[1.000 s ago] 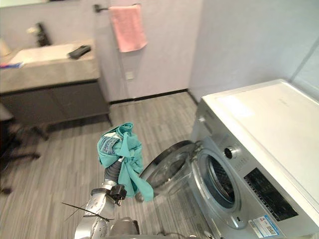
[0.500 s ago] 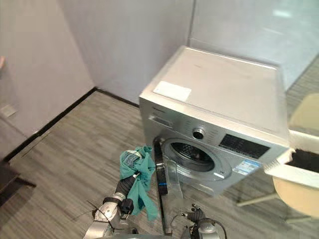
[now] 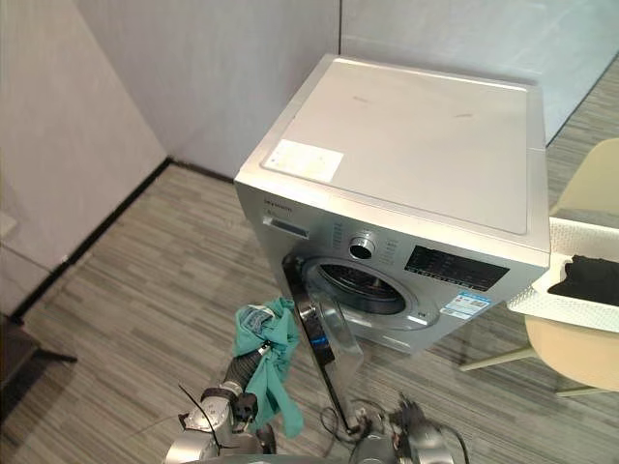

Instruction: Pick up the laundry basket with both hands and put the clothes into the washing machine.

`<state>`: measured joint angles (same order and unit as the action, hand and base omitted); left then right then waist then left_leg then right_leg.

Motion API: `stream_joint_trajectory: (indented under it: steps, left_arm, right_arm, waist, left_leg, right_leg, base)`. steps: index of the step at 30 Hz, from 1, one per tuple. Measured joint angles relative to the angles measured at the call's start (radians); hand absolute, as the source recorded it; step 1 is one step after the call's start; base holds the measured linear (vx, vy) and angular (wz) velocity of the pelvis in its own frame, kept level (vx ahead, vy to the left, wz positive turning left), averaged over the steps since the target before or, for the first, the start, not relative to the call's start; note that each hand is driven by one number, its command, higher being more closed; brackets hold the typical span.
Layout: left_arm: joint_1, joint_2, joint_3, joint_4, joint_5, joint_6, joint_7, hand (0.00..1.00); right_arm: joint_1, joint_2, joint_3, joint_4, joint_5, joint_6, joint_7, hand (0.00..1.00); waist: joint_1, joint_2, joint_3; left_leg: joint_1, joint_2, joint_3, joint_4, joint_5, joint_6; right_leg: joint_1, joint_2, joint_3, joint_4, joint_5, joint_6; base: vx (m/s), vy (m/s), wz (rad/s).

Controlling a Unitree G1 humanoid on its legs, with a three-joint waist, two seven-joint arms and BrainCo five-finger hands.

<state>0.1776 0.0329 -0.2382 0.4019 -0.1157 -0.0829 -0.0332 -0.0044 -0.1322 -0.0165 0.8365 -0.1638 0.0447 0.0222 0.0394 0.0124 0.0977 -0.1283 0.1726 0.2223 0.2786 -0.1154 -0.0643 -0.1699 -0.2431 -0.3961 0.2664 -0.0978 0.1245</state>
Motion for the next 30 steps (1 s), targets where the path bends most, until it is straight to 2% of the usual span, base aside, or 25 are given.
stream_joint_trajectory:
  steps: [2,4,6,7,9,12,13,15,16,17,19,22,23,26,28,30]
  left_arm:
    - [0.024,-0.014,-0.012,-0.001,0.000,-0.001,0.007,1.00]
    - [0.051,-0.013,-0.052,-0.032,0.000,-0.001,0.011,1.00]
    - [0.071,-0.011,-0.078,-0.078,0.000,-0.001,0.008,1.00]
    - [0.070,-0.010,-0.089,-0.100,0.000,-0.001,-0.011,1.00]
    - [0.086,-0.005,-0.103,-0.140,0.000,-0.001,-0.022,1.00]
    - [0.102,0.000,-0.122,-0.198,0.000,-0.001,-0.032,1.00]
    - [0.112,-0.003,-0.127,-0.231,-0.001,-0.001,-0.033,1.00]
    - [0.125,-0.003,-0.141,-0.262,0.000,-0.001,-0.034,1.00]
    - [0.127,-0.003,-0.148,-0.266,0.000,-0.001,-0.035,1.00]
    - [0.129,-0.007,-0.163,-0.278,0.000,-0.001,-0.033,1.00]
    - [0.128,-0.016,-0.173,-0.293,0.001,-0.002,-0.029,1.00]
    - [0.131,-0.019,-0.196,-0.341,0.022,-0.008,-0.010,1.00]
    - [0.132,-0.019,-0.197,-0.346,0.026,-0.010,-0.006,1.00]
    - [0.131,-0.011,-0.194,-0.437,0.134,-0.031,0.047,1.00]
    - [0.126,0.003,-0.190,-0.511,0.248,-0.065,0.103,1.00]
    - [0.122,0.010,-0.193,-0.560,0.288,-0.083,0.122,1.00]
  right_arm:
    - [-0.044,-0.002,0.053,-0.065,0.045,-0.039,0.002,0.00]
    - [-0.133,0.029,0.074,-0.043,0.131,-0.066,-0.001,0.00]
    - [-0.203,0.015,0.074,0.007,0.160,-0.083,-0.008,0.00]
    - [-0.217,-0.003,0.074,0.039,0.175,-0.085,-0.016,0.00]
    - [-0.220,-0.006,0.074,0.101,0.213,-0.085,-0.029,0.00]
    - [-0.220,0.014,0.077,0.177,0.264,-0.085,-0.031,0.00]
    - [-0.220,0.029,0.082,0.198,0.304,-0.096,-0.058,0.00]
    - [-0.222,0.055,0.110,0.225,0.404,-0.113,-0.061,0.00]
    - [-0.225,0.067,0.131,0.239,0.435,-0.113,-0.059,0.00]
    - [-0.222,0.106,0.198,0.279,0.542,-0.114,-0.052,0.00]
    - [-0.214,0.159,0.276,0.316,0.652,-0.113,-0.034,0.00]
    - [-0.206,0.197,0.408,0.333,0.787,-0.117,0.003,0.00]
    - [-0.206,0.197,0.416,0.334,0.790,-0.118,0.003,0.00]
    - [-0.205,0.191,0.471,0.346,0.789,-0.136,0.002,0.00]
    - [-0.199,0.180,0.508,0.356,0.746,-0.138,0.003,0.00]
    - [-0.190,0.168,0.507,0.357,0.722,-0.138,0.005,0.00]
  waist:
    - [0.001,0.020,0.002]
    - [0.006,0.023,-0.007]
    - [0.012,0.023,-0.008]
    - [0.029,0.020,-0.008]
    - [0.037,0.020,-0.009]
    - [0.081,0.023,-0.009]
    - [0.089,0.023,-0.010]
    - [0.096,0.029,-0.014]
    - [0.108,0.031,-0.015]
    - [0.125,0.039,-0.020]
    - [0.141,0.046,-0.025]
    - [0.146,0.046,-0.027]
    - [0.146,0.045,-0.027]
    - [0.142,0.035,-0.032]
    - [0.141,0.035,-0.037]
    - [0.139,0.037,-0.040]
  left_leg:
    - [0.025,0.014,-0.039,0.007,-0.017,-0.024]
    - [0.070,0.008,-0.067,-0.060,-0.017,-0.026]
    - [0.047,-0.014,-0.122,-0.081,-0.017,-0.027]
    - [0.030,-0.035,-0.165,-0.085,-0.007,-0.033]
    - [0.021,-0.068,-0.235,-0.087,0.010,-0.025]
    - [0.006,-0.107,-0.309,-0.109,0.045,-0.020]
    - [0.000,-0.125,-0.336,-0.137,0.071,-0.017]
    - [0.012,-0.142,-0.367,-0.195,0.106,-0.016]
    - [0.019,-0.144,-0.367,-0.211,0.115,-0.014]
    - [0.023,-0.148,-0.377,-0.241,0.127,-0.013]
    - [0.023,-0.149,-0.386,-0.264,0.141,-0.009]
    - [0.033,-0.156,-0.397,-0.291,0.177,-0.002]
    - [0.034,-0.156,-0.398,-0.294,0.179,-0.003]
    - [0.035,-0.156,-0.410,-0.311,0.195,-0.004]
    - [0.037,-0.155,-0.410,-0.314,0.196,-0.005]
    - [0.037,-0.154,-0.408,-0.315,0.196,-0.005]
  right_leg:
    - [0.039,0.019,-0.017,0.005,0.007,0.003]
    - [0.114,0.030,-0.070,-0.075,0.036,0.019]
    - [0.135,0.017,-0.123,-0.104,0.044,0.027]
    - [0.153,0.003,-0.167,-0.118,0.053,0.037]
    - [0.194,-0.019,-0.241,-0.126,0.057,0.045]
    - [0.226,-0.039,-0.312,-0.126,0.055,0.047]
    - [0.229,-0.048,-0.340,-0.126,0.050,0.052]
    - [0.239,-0.064,-0.373,-0.123,0.038,0.049]
    - [0.239,-0.067,-0.373,-0.120,0.038,0.050]
    - [0.240,-0.074,-0.380,-0.109,0.032,0.049]
    - [0.241,-0.076,-0.392,-0.104,0.027,0.047]
    - [0.239,-0.083,-0.407,-0.087,0.017,0.049]
    - [0.239,-0.084,-0.408,-0.085,0.017,0.050]
    - [0.238,-0.086,-0.422,-0.075,0.012,0.054]
    - [0.238,-0.085,-0.420,-0.074,0.009,0.052]
    - [0.234,-0.084,-0.410,-0.074,0.009,0.052]
  base:
    - [-0.01,0.012,0.28]
    - [-0.02,0.065,0.56]
    - [-0.09,0.106,0.85]
    - [-0.08,0.098,1.03]
    - [-0.04,0.090,1.21]
    - [-0.04,0.062,0.93]
    - [-0.06,0.043,0.84]
    - [-0.06,0.026,0.60]
    - [-0.09,0.033,0.29]
    - [-0.09,0.022,0.17]
    - [-0.08,0.001,0.23]
    - [0.00,-0.001,0.21]
    - [0.04,-0.003,0.20]
    - [0.00,-0.008,0.10]
    - [0.00,0.000,0.00]
    - [-0.01,-0.006,-0.03]
